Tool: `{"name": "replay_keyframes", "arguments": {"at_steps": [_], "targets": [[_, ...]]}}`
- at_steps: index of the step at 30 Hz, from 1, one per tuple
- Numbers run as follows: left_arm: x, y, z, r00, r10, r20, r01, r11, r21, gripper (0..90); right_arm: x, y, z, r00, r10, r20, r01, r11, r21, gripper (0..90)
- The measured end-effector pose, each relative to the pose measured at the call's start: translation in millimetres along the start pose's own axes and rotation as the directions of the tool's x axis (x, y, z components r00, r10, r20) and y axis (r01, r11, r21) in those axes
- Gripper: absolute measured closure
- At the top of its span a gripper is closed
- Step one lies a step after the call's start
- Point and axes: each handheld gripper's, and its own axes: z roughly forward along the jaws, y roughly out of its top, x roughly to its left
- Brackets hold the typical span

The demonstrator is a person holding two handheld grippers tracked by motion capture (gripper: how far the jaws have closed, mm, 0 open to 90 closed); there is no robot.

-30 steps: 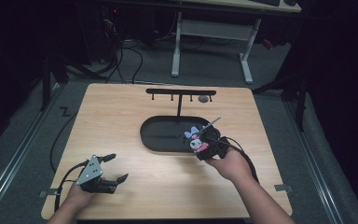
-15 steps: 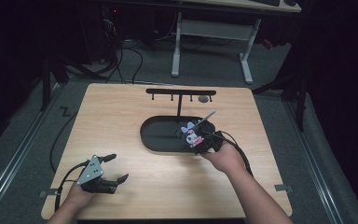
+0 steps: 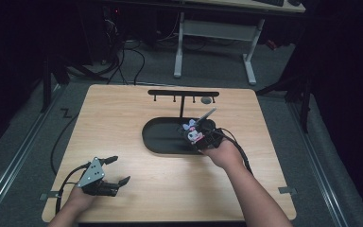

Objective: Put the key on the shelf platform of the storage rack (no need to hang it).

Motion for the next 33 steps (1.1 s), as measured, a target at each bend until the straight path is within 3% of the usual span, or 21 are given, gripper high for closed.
{"name": "replay_keyframes", "arguments": {"at_steps": [20,29,33], "targets": [[0.9,-0.1,0.2,1.0000,-0.004,0.003,0.004,1.0000,-0.002,15.4,7.7,29.0,33.0,0.9997,0.001,-0.024,-0.001,1.000,0.000,46.5],[1.0,0.1,0.3,1.0000,-0.006,0.004,0.006,1.0000,0.000,15.3,10.6,40.8,31.9,0.9998,-0.005,-0.020,0.005,1.000,-0.018,46.5],[0.9,0.0,0.2,1.0000,-0.004,0.004,0.004,1.0000,0.000,15.4,8.2,37.9,39.8,0.9999,-0.013,-0.001,0.013,1.000,0.023,46.4]]}}
